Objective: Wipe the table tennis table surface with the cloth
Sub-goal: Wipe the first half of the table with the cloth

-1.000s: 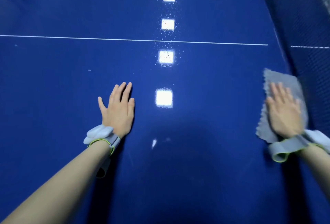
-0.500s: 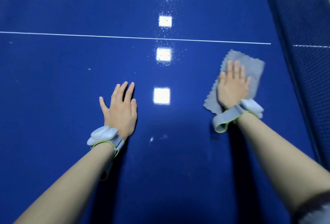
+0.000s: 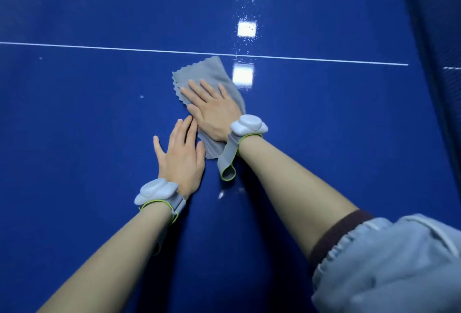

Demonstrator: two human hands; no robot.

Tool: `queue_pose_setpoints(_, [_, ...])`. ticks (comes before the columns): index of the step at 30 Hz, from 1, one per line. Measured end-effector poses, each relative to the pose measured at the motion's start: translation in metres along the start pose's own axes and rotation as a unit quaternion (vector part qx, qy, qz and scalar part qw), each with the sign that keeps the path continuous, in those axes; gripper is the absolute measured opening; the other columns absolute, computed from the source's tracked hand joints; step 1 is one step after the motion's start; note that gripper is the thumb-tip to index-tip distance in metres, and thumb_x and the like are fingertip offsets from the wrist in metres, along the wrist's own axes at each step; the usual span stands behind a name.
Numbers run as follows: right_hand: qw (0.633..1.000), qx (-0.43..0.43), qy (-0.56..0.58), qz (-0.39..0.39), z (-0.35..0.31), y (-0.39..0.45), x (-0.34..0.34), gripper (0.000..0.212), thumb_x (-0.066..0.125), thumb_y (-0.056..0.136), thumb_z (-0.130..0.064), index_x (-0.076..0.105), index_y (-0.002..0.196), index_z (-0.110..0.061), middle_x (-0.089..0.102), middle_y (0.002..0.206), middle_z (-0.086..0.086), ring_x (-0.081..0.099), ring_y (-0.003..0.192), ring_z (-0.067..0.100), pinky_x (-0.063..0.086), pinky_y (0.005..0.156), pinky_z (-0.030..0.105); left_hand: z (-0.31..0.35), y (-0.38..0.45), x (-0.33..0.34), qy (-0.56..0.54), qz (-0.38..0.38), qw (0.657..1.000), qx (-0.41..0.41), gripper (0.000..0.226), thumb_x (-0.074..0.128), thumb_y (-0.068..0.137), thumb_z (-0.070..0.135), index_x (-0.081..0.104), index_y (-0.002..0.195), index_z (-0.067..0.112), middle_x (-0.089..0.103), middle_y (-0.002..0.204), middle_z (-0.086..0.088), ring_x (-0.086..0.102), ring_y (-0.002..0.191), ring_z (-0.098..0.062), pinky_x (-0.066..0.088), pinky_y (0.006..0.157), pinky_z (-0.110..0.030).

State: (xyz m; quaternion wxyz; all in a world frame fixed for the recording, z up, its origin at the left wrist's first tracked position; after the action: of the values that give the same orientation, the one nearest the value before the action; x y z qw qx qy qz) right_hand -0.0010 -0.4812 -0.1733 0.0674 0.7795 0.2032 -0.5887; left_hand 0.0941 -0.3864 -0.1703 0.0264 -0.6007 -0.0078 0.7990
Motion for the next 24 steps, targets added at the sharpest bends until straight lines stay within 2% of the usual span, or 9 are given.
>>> queue_pose_setpoints(4, [0.996, 0.081, 0.027, 0.021, 0.043, 0.0, -0.016, 0.049, 0.014, 0.102, -0.041, 0.009, 0.15, -0.032, 0.004, 0.159, -0.008, -0.001, 0.145, 0.013, -0.005, 0.115, 0.038, -0.001, -0.001, -0.003, -0.01, -0.007, 1.0, -0.005, 0.049, 0.029, 0.098, 0.026, 0.024, 0.146, 0.024, 0.021, 0.154, 0.009, 0.011, 0.143, -0.01, 0.0, 0.112, -0.052])
queue_pose_setpoints(8, [0.982, 0.181, 0.02, 0.054, 0.123, -0.02, -0.035, 0.049, 0.015, 0.102, -0.04, 0.008, 0.15, -0.032, 0.005, 0.159, -0.006, 0.001, 0.146, 0.014, -0.003, 0.115, 0.038, 0.001, -0.002, -0.004, -0.015, -0.01, 1.0, -0.007, 0.049, 0.03, 0.097, 0.026, 0.024, 0.146, 0.024, 0.021, 0.154, 0.009, 0.011, 0.143, -0.01, -0.002, 0.112, -0.051])
queue_pose_setpoints(13, [0.948, 0.302, -0.001, 0.099, 0.24, -0.088, -0.061, 0.049, 0.018, 0.103, -0.036, 0.012, 0.151, -0.027, 0.008, 0.159, -0.001, 0.005, 0.146, 0.019, 0.003, 0.116, 0.044, 0.001, -0.002, -0.004, -0.015, -0.005, 1.0, -0.011, 0.048, 0.031, 0.097, 0.026, 0.026, 0.145, 0.024, 0.022, 0.154, 0.009, 0.012, 0.143, -0.01, -0.002, 0.113, -0.051])
queue_pose_setpoints(17, [0.909, 0.404, 0.001, 0.106, 0.313, -0.169, -0.074, 0.049, 0.015, 0.103, -0.033, 0.009, 0.151, -0.024, 0.005, 0.159, 0.0, 0.003, 0.146, 0.02, 0.001, 0.117, 0.045, 0.001, -0.001, -0.003, -0.017, -0.002, 1.0, -0.009, 0.048, 0.032, 0.098, 0.025, 0.026, 0.145, 0.024, 0.023, 0.153, 0.009, 0.012, 0.143, -0.009, -0.002, 0.113, -0.051])
queue_pose_setpoints(21, [0.883, 0.453, 0.005, 0.125, 0.336, -0.216, -0.077, 0.051, 0.014, 0.102, -0.038, 0.011, 0.151, -0.026, 0.005, 0.159, -0.001, 0.003, 0.146, 0.021, 0.002, 0.117, 0.047, 0.002, 0.0, -0.003, -0.018, -0.002, 1.0, -0.013, 0.048, 0.033, 0.098, 0.025, 0.026, 0.145, 0.024, 0.023, 0.153, 0.008, 0.013, 0.143, -0.01, -0.002, 0.113, -0.051])
queue_pose_setpoints(24, [0.868, 0.479, 0.003, 0.13, 0.329, -0.213, -0.076, 0.054, 0.015, 0.101, -0.043, 0.012, 0.151, -0.024, 0.006, 0.159, 0.0, 0.003, 0.146, 0.02, 0.002, 0.116, 0.047, 0.002, 0.0, -0.002, -0.019, -0.003, 1.0, -0.012, 0.048, 0.033, 0.097, 0.025, 0.026, 0.145, 0.023, 0.024, 0.153, 0.008, 0.013, 0.143, -0.01, -0.001, 0.112, -0.051])
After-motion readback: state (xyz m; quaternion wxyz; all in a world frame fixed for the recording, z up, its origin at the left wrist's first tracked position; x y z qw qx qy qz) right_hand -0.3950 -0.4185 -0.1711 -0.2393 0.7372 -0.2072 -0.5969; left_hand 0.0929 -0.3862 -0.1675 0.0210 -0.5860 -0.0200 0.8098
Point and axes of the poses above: each hand's wrist, its own y-axis towards the middle knuckle, its own x-axis out of the palm, z = x × y, the point moved 3 cm from there along y, towards the middle knuckle
